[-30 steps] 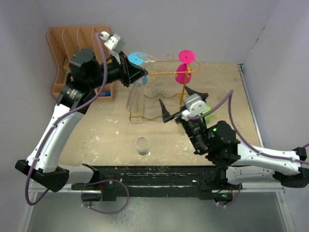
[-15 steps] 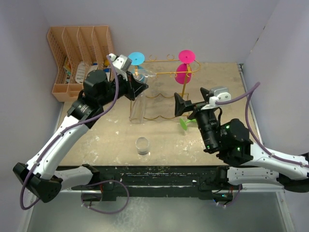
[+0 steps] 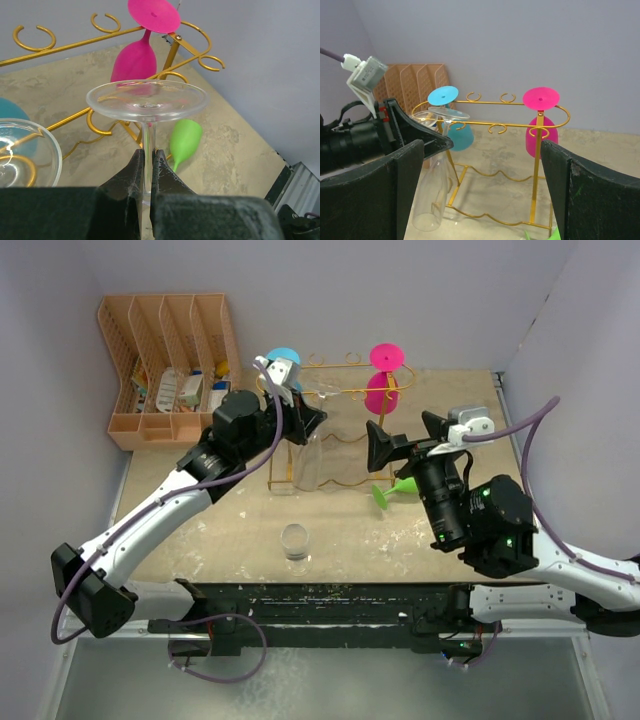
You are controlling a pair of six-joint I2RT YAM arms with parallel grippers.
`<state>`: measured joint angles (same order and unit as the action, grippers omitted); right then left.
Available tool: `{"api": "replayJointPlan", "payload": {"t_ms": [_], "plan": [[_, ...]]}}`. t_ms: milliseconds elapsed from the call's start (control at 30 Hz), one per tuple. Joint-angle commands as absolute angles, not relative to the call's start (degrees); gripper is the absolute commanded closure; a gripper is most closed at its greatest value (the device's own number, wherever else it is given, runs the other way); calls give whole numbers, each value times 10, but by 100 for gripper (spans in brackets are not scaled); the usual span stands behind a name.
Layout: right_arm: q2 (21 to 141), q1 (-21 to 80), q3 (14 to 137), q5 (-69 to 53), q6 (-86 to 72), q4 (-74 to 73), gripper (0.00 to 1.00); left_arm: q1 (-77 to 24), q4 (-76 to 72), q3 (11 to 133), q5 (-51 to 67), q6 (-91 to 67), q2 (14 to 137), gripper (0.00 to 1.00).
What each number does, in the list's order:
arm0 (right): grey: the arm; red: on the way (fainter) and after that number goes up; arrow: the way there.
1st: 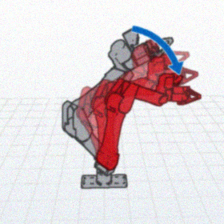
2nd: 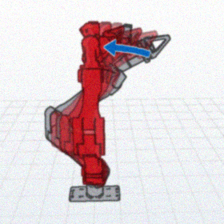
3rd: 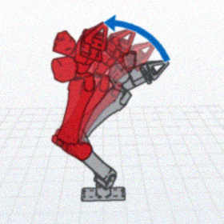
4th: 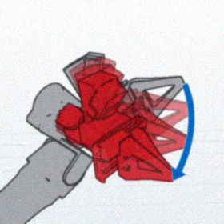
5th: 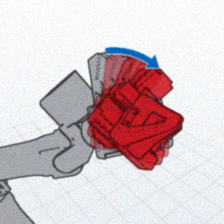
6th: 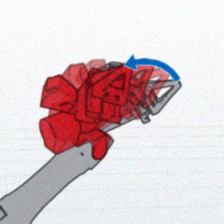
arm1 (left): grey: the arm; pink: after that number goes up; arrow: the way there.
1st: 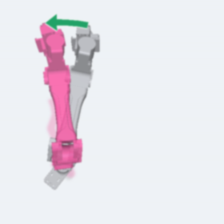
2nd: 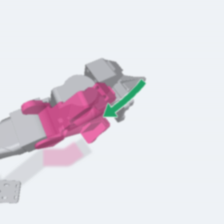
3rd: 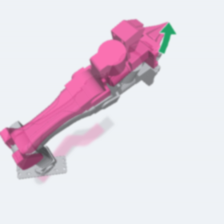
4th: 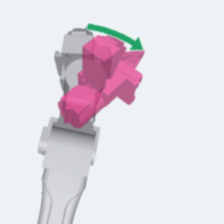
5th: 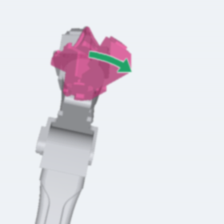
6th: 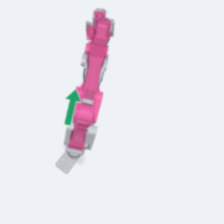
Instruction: Place the wine glass upside down on the wine glass rack
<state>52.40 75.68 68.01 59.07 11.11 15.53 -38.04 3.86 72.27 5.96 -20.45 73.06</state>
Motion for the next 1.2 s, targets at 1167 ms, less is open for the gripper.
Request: {"api": "replayJointPlan", "payload": {"t_ms": [1167], "plan": [[588, 757, 741, 572, 6, 36, 1, -392, -124, 647, -47, -188, 765, 99]]}}
